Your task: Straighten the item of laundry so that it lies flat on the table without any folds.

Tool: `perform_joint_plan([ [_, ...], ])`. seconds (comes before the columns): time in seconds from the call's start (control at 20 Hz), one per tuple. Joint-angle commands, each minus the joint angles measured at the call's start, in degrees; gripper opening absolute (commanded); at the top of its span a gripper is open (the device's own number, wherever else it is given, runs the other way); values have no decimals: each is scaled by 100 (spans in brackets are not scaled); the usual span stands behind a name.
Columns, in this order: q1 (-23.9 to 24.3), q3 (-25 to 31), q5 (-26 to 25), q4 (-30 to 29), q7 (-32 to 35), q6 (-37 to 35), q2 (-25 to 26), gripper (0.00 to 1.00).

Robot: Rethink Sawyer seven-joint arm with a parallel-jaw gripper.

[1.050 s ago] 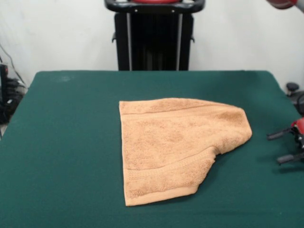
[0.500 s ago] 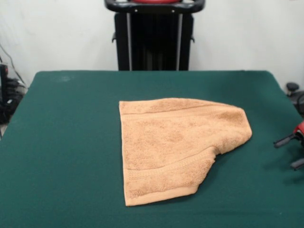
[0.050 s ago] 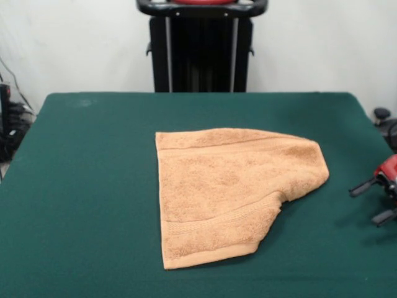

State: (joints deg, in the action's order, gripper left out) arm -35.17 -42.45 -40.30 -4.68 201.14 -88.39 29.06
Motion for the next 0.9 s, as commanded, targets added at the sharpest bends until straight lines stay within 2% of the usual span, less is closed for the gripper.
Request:
perform_joint_plan([
  [0.05,82,916,455,-2345,768,981,261,100],
  [0.15,44,964,515,-2589,367,1134,105,100],
  [0.25,8,1017,587,-2871,-409,1291,-91,100],
  [0.4,-34,1079,695,-3124,-1009,1225,-274,100],
  [0.75,-144,1076,612,-3120,-2021,969,-302,100],
  [0.9,-181,1067,437,-3079,-2451,1078,-247,100],
])
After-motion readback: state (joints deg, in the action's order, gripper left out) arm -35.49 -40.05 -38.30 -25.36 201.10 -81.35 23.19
